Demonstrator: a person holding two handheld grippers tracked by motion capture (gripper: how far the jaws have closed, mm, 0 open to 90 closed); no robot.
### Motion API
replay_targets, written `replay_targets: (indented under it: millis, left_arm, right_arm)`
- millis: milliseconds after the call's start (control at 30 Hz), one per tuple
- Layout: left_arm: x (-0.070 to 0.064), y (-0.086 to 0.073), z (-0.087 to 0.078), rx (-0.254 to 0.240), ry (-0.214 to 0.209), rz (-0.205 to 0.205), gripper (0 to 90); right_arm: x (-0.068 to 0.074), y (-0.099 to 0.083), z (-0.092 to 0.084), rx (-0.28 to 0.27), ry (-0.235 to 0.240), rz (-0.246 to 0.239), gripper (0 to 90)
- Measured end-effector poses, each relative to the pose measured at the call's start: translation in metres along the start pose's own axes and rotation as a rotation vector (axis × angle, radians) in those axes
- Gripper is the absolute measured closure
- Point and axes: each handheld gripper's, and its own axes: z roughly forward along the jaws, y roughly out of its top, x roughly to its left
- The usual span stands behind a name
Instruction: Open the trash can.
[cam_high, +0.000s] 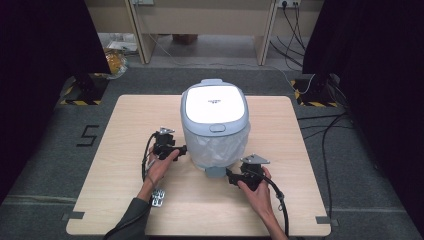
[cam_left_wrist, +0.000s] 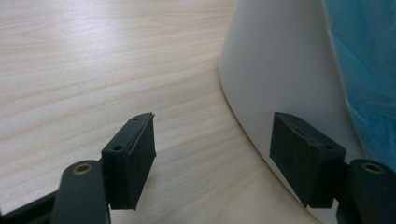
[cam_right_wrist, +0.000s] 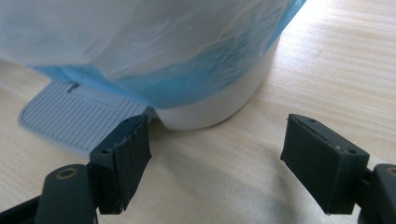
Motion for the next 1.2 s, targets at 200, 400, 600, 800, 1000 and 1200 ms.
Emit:
replay_targets:
  millis: [200,400,600,800,1000,1200]
  left_arm:
    - [0.011,-0.001,-0.013,-0.003,-0.025,0.017,22.2]
    - [0.017,-0.012,-0.04,-0.033,-0.02,0.039,21.9]
    - [0.024,-0.032,-0.07,-0.049,-0.012,0.088,22.2]
    - [0.026,-0.052,-0.095,-0.07,-0.003,0.133,22.1]
    - [0.031,-0.07,-0.117,-0.098,0.014,0.148,21.9]
    - [0.04,-0.083,-0.121,-0.083,0.067,0.158,21.8]
  right_arm:
    - [0.004,-0.003,-0.011,-0.052,0.038,0.012,18.4]
    - [0.01,-0.001,-0.008,-0.076,0.045,0.027,16.4]
    - [0.015,-0.001,-0.003,-0.098,0.034,0.016,15.2]
    - [0.02,-0.002,-0.002,-0.106,-0.008,-0.023,12.9]
    - [0.027,-0.003,-0.002,-0.119,-0.083,-0.085,9.8]
    - [0.026,-0.004,0.0,-0.114,-0.081,-0.065,7.9]
